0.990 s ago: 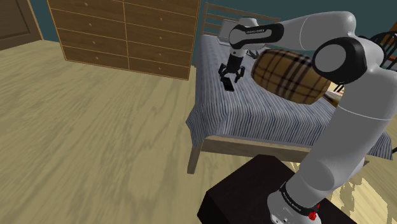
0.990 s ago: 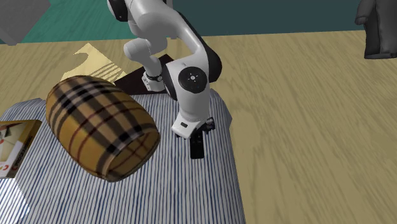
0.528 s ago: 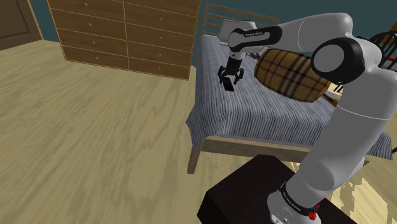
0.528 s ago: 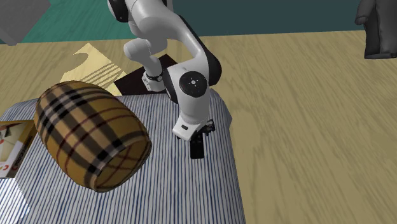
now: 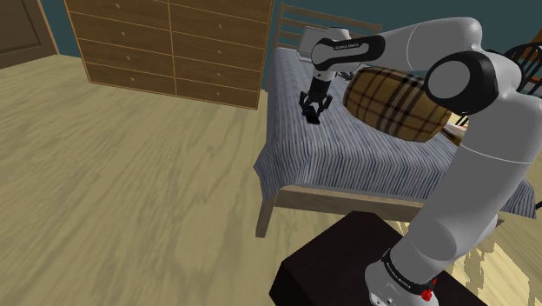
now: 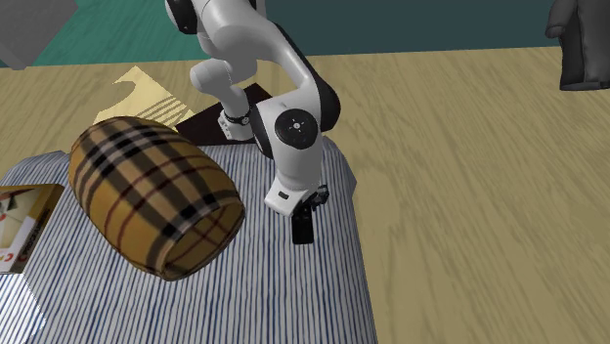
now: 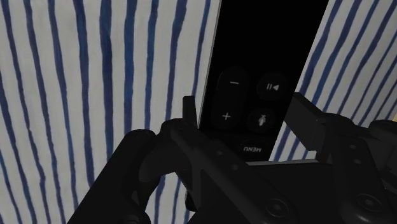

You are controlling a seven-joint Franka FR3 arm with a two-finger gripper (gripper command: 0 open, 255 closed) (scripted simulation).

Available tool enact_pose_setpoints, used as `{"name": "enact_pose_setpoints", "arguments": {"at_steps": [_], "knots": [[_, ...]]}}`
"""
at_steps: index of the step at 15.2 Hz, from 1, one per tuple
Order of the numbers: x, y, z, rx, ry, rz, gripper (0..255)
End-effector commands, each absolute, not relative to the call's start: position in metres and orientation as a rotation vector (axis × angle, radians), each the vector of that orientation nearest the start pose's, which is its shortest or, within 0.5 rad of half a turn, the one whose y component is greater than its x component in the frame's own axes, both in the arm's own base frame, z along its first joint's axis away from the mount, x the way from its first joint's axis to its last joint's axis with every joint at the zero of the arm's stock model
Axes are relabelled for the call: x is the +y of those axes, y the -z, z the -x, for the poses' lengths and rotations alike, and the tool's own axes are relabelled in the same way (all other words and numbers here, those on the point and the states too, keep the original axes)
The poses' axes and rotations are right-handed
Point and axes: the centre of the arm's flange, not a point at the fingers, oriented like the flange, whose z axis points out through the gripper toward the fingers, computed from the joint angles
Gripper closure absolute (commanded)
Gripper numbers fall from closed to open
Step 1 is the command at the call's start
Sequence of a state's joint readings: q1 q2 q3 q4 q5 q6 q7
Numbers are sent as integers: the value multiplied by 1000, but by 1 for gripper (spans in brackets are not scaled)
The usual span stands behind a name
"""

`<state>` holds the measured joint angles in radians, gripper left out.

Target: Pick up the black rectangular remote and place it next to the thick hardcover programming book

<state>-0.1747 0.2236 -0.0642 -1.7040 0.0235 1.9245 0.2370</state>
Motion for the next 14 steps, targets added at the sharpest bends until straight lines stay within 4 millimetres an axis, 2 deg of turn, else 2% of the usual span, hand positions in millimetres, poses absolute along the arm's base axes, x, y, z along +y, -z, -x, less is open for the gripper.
{"name": "enact_pose_setpoints", "arguments": {"at_steps": [1,5,14], "knots": [[-144,-457,-610,747,-8,3043,255],[-143,-457,-610,747,-7,3043,255],[-143,-505,-610,747,-7,3043,255]]}}
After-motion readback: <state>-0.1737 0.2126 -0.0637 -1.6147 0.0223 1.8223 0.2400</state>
